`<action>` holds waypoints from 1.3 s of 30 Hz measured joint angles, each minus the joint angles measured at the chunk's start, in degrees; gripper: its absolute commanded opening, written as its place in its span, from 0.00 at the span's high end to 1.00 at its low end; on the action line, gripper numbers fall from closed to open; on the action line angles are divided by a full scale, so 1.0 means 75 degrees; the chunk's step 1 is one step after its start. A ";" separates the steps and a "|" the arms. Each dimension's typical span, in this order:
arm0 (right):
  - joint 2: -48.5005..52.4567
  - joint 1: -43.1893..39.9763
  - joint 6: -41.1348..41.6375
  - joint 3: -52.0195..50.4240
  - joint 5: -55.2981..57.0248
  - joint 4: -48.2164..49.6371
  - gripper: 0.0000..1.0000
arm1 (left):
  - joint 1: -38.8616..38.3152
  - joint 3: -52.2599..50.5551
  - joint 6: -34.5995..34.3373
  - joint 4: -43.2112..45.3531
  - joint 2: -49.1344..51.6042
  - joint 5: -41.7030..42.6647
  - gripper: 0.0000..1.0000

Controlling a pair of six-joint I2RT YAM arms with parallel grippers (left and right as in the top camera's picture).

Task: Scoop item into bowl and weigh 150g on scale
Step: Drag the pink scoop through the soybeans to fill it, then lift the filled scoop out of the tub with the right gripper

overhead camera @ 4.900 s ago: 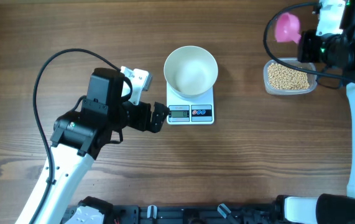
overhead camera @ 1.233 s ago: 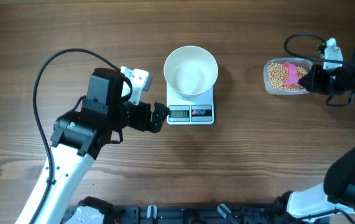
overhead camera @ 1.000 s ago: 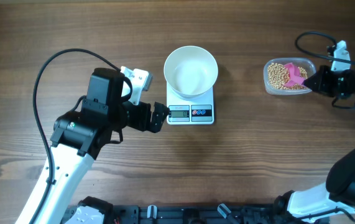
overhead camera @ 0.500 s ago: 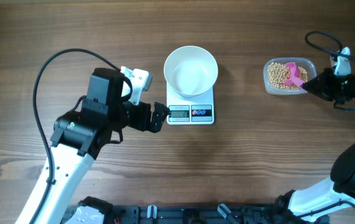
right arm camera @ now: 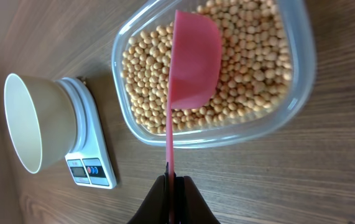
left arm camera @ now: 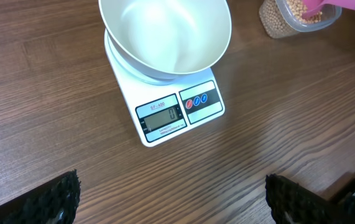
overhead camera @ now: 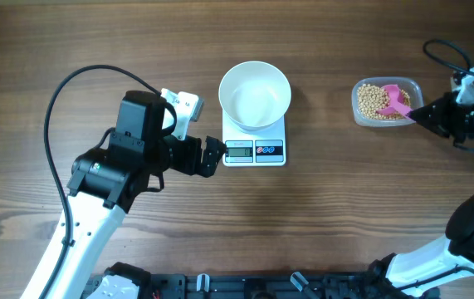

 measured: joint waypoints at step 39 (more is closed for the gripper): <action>0.0236 -0.1457 -0.0248 -0.0303 -0.3156 -0.0705 0.96 | 0.0000 0.0000 0.0000 -0.0003 0.0000 0.0003 0.00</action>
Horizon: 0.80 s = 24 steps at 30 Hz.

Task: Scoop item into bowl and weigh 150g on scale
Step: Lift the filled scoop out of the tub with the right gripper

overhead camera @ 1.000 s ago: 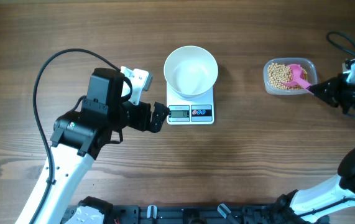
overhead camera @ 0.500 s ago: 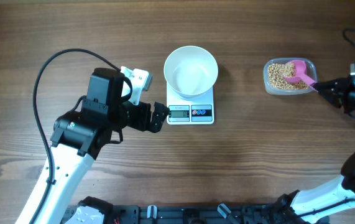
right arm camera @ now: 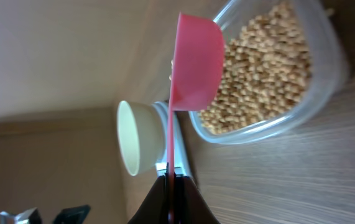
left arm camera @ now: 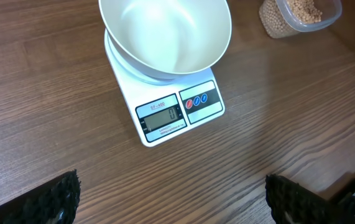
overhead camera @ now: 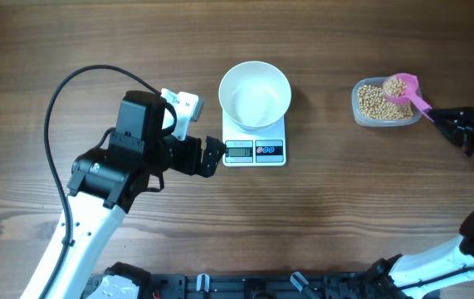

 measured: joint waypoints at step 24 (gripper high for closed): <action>-0.0344 0.1845 -0.2224 -0.0003 -0.1244 -0.2463 0.96 | 0.0000 0.0000 0.0000 0.0000 0.0000 -0.0003 0.00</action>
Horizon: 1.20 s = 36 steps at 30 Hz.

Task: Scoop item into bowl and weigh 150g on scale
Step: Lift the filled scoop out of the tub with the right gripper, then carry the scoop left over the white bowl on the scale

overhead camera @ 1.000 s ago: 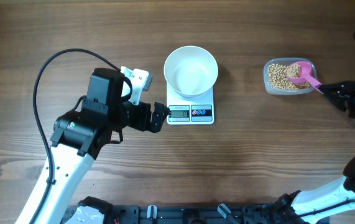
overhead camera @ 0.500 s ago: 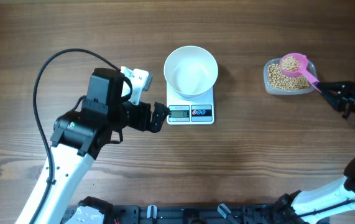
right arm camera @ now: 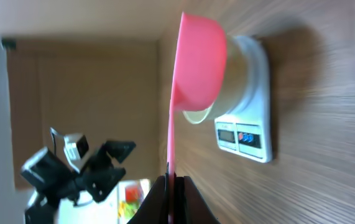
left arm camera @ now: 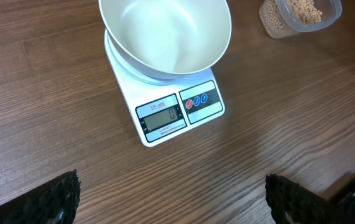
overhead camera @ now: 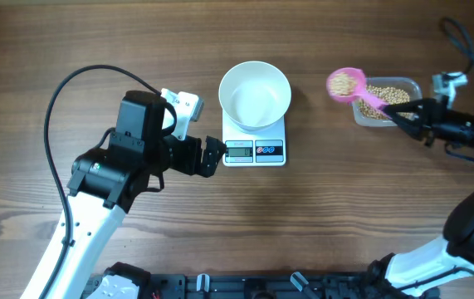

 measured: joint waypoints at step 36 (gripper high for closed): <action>-0.1413 0.5625 0.3459 0.0178 0.5782 0.6073 0.96 | 0.0000 0.0000 0.0000 0.0000 0.0000 0.0000 0.00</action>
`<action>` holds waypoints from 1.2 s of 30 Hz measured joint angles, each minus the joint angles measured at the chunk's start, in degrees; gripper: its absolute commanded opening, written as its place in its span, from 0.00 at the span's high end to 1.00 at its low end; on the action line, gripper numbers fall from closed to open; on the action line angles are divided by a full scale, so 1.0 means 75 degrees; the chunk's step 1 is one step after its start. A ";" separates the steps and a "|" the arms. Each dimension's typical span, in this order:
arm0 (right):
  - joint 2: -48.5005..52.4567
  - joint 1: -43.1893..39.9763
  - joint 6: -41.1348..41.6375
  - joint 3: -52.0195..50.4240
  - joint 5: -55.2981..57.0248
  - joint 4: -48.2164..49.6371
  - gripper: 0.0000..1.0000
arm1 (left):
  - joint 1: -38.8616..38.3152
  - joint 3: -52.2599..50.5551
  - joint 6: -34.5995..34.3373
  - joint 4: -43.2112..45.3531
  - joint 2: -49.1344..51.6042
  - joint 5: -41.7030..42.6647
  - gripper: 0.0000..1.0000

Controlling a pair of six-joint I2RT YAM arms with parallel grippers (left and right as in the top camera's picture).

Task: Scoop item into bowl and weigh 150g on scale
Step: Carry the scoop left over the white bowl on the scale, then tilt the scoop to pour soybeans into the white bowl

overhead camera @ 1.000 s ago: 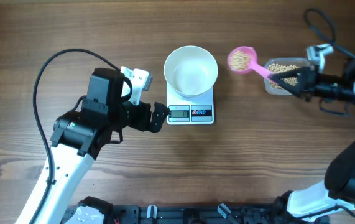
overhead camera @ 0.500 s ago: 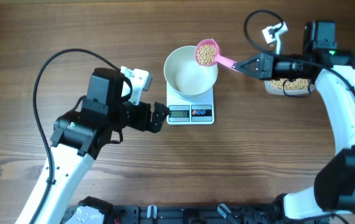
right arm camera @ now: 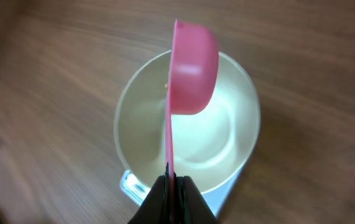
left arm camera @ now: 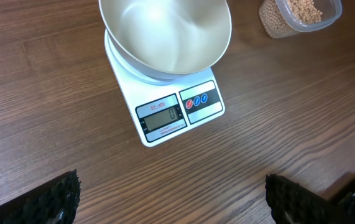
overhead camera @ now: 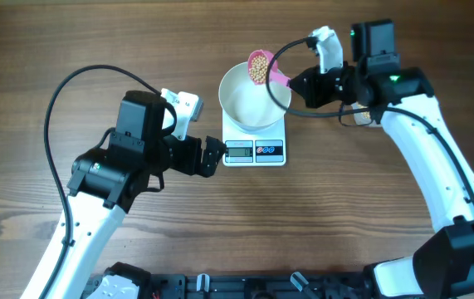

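An empty white bowl (overhead camera: 246,104) stands on the white scale (overhead camera: 255,151). Above the bowl's far right rim hangs a pink scoop (overhead camera: 261,66) heaped with soybeans, its handle gripped by my shut right gripper (overhead camera: 296,85). From the right wrist, the scoop (right arm camera: 193,68) shows edge-on over the bowl (right arm camera: 239,149), with the right gripper (right arm camera: 171,180) pinching the handle. My left gripper (overhead camera: 212,156) rests open just left of the scale; its fingers (left arm camera: 53,199) stand wide apart in front of the scale (left arm camera: 171,112) and bowl (left arm camera: 165,37).
The clear container of soybeans (left arm camera: 298,15) sits to the right of the scale; in the overhead view my right arm (overhead camera: 411,108) covers it. A black cable (overhead camera: 70,91) loops over the left arm. Bare wooden table (overhead camera: 303,224) lies in front.
My right gripper has carried the filled scoop from between the container and the bowl to a spot over the bowl's far right rim. The left arm has not moved.
The right gripper first held the pink scoop down in the soybean container. Then the scoop was raised above the container, full of beans. Later it was left of the container, and now it is over the bowl. The left gripper stayed open beside the scale throughout.
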 measured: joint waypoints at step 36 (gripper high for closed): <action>-0.0629 0.1655 -0.2833 0.0006 0.3567 -0.0108 0.96 | 0.0000 0.0000 0.0000 0.0000 0.0000 0.0003 0.00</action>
